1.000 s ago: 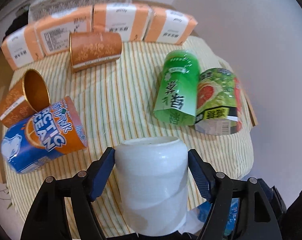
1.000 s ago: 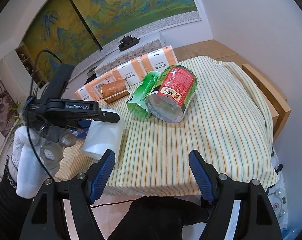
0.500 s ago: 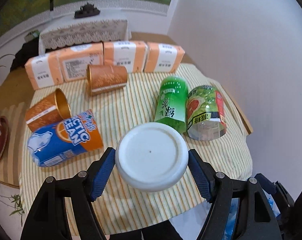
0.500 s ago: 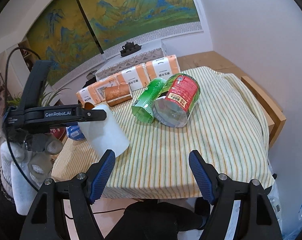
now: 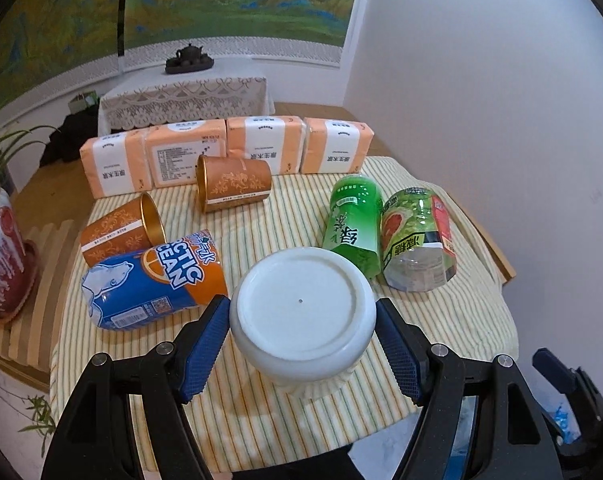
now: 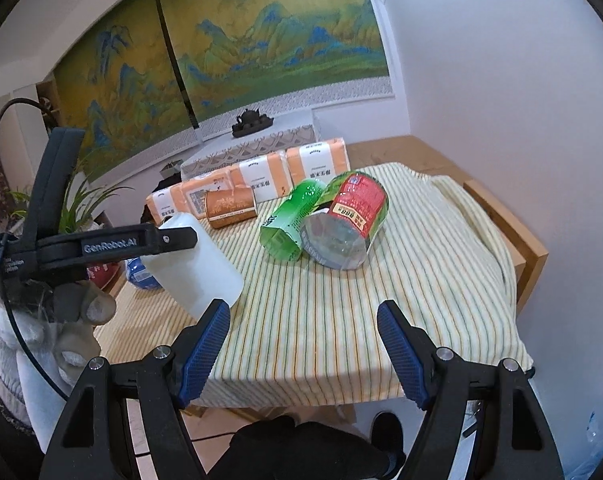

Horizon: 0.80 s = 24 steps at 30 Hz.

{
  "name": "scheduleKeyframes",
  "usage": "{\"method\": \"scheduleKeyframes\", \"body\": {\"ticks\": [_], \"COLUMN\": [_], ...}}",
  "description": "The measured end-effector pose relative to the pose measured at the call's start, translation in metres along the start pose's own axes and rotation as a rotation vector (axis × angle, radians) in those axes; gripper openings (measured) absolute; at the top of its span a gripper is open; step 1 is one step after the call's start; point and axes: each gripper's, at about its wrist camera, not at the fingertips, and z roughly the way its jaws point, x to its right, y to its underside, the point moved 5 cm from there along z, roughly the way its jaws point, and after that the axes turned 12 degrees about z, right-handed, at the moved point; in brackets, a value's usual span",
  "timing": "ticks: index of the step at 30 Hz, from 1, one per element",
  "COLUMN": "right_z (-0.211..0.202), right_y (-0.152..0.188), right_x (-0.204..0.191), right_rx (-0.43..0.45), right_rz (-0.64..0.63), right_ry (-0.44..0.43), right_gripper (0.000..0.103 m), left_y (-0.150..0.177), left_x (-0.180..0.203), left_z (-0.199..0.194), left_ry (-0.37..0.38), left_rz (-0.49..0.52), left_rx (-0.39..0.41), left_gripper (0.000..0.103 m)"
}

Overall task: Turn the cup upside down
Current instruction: 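Rotate the white cup with the left tool so its base faces up, then lower the inverted white cup onto the tablecloth and open the left tool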

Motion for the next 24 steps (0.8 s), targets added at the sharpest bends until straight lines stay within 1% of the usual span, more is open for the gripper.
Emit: {"method": "scheduleKeyframes", "body": {"ticks": [3, 8, 18, 24], "right_z": [-0.001, 0.001, 0.0, 0.0], "right_y": [0.001, 0.003, 0.003, 0.002], "right_x": [-0.001, 0.0, -0.002, 0.002], "right_rx": [0.006, 0.002, 0.006, 0.001], "right_rz": [-0.002, 0.006, -0.002, 0.01], "right_ry": [0.002, 0.006, 0.021, 0.027], "right_gripper": [0.073, 0.073, 0.073, 0.073], "left_y": [0.001, 0.002, 0.001, 0.001], "left_x": [0.002, 0.004, 0.007, 0.01], "left_z": [0.002, 0.008, 0.018, 0.027], "left_ry": [-0.016, -0.021, -0.019, -0.005], "left_rz": [0.012, 0.018, 0.032, 0.044], "left_rx": [0.008, 0.009, 0.001, -0.008], "left_gripper": [0.076, 0.076, 0.076, 0.076]}}
